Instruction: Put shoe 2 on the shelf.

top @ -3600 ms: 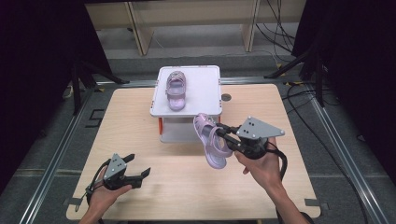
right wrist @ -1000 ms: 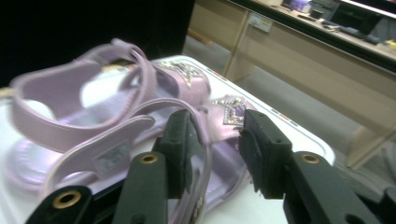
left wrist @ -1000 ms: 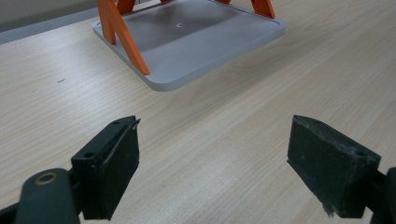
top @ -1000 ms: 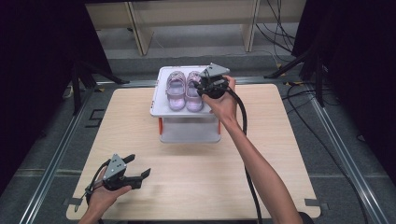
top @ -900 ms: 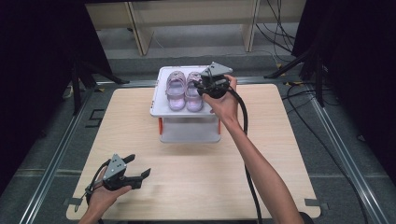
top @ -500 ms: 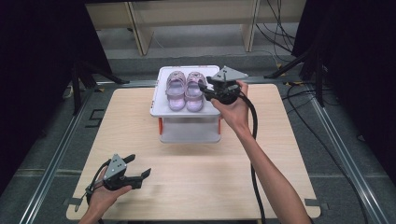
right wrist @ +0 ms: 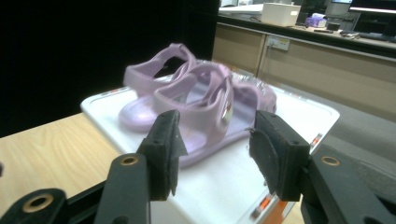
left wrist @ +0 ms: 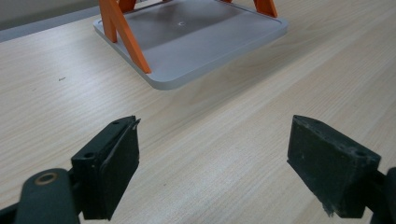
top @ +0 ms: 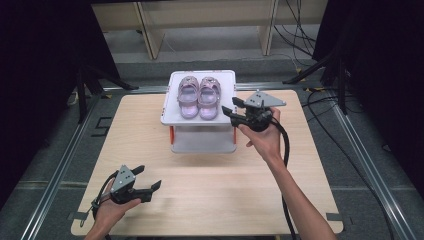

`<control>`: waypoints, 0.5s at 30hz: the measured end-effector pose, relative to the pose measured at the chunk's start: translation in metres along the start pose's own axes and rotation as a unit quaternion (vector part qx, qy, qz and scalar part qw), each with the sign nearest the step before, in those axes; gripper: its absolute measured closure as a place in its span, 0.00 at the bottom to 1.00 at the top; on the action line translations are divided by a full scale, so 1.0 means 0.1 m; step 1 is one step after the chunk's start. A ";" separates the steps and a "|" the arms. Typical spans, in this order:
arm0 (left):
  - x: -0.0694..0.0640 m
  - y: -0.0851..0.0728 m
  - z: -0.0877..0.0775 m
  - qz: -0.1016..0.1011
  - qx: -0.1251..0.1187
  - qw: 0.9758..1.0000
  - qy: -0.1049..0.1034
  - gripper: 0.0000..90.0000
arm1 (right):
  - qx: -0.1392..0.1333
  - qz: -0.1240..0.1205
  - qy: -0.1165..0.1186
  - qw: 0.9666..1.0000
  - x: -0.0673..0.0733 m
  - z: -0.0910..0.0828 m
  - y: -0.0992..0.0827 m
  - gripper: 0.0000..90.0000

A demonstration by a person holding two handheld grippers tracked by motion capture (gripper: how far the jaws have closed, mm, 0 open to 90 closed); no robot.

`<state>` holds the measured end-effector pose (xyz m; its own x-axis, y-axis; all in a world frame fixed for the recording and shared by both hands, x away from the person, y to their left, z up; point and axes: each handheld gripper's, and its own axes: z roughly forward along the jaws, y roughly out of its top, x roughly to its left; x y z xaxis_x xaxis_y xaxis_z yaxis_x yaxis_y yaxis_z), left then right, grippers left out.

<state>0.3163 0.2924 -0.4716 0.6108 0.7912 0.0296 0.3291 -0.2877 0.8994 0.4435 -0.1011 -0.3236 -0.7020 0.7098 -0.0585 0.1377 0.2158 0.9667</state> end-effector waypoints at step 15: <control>0.02 0.00 0.00 -0.009 -0.005 1.000 0.007 0.18 | 0.008 0.036 0.008 0.999 0.13 -0.27 -0.42 0.46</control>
<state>0.3171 0.2937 -0.4721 0.5945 0.8039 0.0191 0.3329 -0.2677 0.9042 0.4101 -0.1191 -0.3581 -0.7004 0.7136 0.0153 0.1994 0.1751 0.9641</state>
